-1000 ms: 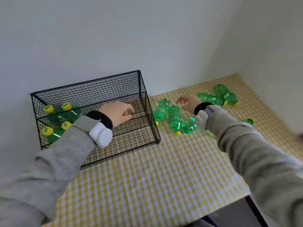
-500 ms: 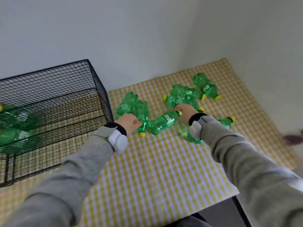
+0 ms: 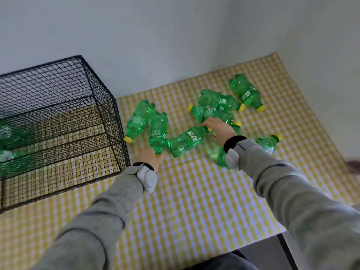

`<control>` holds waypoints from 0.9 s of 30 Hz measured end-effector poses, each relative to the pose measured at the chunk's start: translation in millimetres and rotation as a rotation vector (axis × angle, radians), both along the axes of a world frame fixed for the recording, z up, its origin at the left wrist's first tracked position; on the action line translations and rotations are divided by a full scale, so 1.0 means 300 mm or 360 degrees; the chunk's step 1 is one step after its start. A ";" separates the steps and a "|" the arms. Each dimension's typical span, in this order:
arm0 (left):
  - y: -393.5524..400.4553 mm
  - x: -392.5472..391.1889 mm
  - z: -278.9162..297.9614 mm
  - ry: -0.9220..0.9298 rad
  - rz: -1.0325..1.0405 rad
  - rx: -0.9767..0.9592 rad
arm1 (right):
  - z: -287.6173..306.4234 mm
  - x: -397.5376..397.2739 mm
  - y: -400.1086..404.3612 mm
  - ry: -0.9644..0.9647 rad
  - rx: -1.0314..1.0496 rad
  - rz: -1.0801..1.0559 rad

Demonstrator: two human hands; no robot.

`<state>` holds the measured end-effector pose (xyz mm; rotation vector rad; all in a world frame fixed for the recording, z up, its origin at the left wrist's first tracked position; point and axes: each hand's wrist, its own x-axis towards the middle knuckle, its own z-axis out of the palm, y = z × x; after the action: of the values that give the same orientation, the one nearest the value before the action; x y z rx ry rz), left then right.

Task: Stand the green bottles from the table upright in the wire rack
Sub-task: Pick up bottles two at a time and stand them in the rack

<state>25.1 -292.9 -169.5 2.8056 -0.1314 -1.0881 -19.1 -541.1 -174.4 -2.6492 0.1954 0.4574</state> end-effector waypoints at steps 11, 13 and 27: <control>0.035 -0.038 0.061 -0.0341 0.0243 -0.0133 | -0.018 0.012 0.024 0.0079 -0.0036 0.0058; 0.042 -0.044 0.096 -0.0388 0.0170 -0.0129 | -0.014 0.027 0.041 0.0069 -0.0052 0.0004; 0.145 0.034 0.316 -0.0645 -0.0311 -0.0006 | 0.251 0.053 0.126 -0.0027 0.0208 -0.0151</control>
<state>35.2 -249.4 -74.6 3.0196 -0.4530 -0.5293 -3.1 -503.4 -99.1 -2.5029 0.2748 0.4023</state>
